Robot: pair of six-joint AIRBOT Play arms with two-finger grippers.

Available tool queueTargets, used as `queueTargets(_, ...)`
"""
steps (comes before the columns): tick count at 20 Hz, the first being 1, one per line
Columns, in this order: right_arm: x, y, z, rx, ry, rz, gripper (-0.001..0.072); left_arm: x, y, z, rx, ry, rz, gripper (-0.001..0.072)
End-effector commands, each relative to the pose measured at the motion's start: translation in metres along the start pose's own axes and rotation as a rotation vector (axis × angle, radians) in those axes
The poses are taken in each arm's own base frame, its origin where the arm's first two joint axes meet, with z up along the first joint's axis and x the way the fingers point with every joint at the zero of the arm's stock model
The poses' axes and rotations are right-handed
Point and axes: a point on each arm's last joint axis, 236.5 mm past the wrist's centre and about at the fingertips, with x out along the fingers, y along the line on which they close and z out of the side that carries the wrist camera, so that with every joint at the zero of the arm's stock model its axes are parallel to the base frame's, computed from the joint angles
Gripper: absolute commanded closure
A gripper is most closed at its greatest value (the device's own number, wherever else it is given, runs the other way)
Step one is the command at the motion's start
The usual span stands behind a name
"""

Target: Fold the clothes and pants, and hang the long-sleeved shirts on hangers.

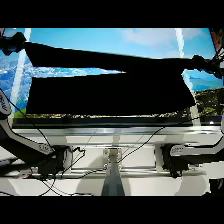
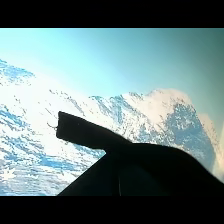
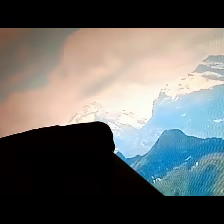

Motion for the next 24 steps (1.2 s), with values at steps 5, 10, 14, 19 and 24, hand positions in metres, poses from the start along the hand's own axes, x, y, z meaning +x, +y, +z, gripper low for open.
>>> queueTargets(5, 0.013, 0.047, 0.048, -0.158, -0.241, -0.022, 0.0693, 0.02, 0.009, -0.01, -0.014, 0.035, 0.005, 0.0698)
queueTargets(10, 0.032, 0.05, 0.052, -0.159, -0.299, -0.045, 0.0692, 0.043, 0.013, -0.028, -0.026, 0.085, 0.004, 0.0699)
queueTargets(14, 0.029, 0.047, 0.061, -0.157, -0.34, -0.062, 0.0692, 0.048, 0.019, -0.031, -0.033, 0.095, 0.01, 0.0698)
queueTargets(19, 0.032, 0.046, 0.058, -0.158, -0.332, -0.062, 0.0691, 0.073, 0.014, -0.05, -0.052, 0.144, -0.014, 0.0698)
queueTargets(24, 0.03, 0.043, 0.064, -0.187, -0.356, -0.081, 0.0419, 0.089, 0.008, -0.061, -0.068, 0.166, -0.036, 0.0688)
